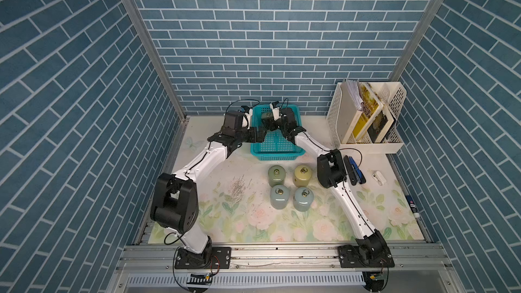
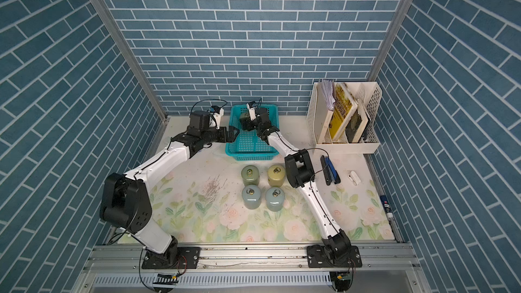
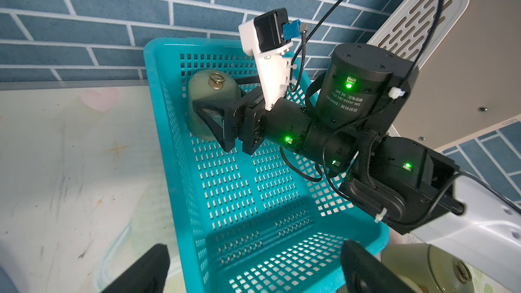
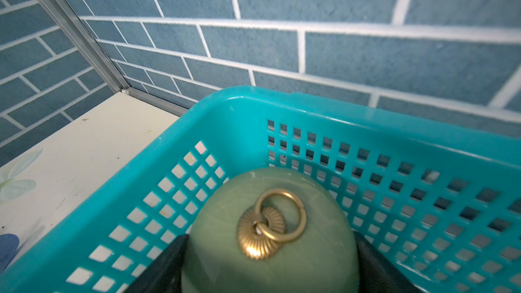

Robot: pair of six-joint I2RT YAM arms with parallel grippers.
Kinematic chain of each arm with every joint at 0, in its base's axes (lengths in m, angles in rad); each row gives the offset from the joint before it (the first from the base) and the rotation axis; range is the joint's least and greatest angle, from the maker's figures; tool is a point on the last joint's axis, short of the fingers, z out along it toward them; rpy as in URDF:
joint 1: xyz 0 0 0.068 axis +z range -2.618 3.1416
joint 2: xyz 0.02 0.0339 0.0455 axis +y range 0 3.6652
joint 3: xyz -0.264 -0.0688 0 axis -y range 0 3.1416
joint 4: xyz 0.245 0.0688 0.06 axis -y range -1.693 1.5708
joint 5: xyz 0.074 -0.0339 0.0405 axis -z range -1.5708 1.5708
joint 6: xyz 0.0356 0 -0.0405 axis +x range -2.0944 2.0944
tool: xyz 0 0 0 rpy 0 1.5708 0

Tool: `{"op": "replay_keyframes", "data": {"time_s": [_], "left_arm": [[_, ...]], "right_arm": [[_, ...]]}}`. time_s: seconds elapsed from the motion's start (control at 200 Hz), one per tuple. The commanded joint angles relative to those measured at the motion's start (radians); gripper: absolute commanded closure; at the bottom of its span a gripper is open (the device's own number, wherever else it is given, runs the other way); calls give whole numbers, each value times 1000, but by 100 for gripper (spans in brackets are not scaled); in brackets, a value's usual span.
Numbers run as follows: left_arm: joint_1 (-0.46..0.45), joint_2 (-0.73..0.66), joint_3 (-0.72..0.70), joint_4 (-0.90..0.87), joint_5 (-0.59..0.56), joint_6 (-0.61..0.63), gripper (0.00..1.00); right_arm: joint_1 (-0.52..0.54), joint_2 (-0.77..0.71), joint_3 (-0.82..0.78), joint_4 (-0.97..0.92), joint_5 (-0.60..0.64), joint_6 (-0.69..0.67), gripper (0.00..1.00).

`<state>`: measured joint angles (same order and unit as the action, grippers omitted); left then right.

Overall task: Take the tea canister out of the basket
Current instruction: Move the tea canister to the basket.

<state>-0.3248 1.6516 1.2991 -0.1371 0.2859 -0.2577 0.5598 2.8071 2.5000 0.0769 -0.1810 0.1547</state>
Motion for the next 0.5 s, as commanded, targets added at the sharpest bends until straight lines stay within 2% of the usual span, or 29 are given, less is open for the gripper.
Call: {"op": "replay_keyframes", "data": {"time_s": [0.0, 0.155, 0.325, 0.4, 0.495], "left_arm": [[7, -22, -6, 8, 8, 8, 0], [7, -39, -31, 25, 14, -3, 0], [7, -66, -56, 46, 30, -23, 0], [7, -82, -60, 45, 33, -26, 0], [7, -100, -67, 47, 32, -27, 0]], "right_arm": [[-2, -84, -85, -21, -10, -4, 43], [14, -249, -330, -17, -14, -54, 47], [44, -425, -591, 4, 52, -123, 44], [50, -474, -662, 1, 67, -131, 39], [55, -499, -704, -11, 86, -132, 21]]}}
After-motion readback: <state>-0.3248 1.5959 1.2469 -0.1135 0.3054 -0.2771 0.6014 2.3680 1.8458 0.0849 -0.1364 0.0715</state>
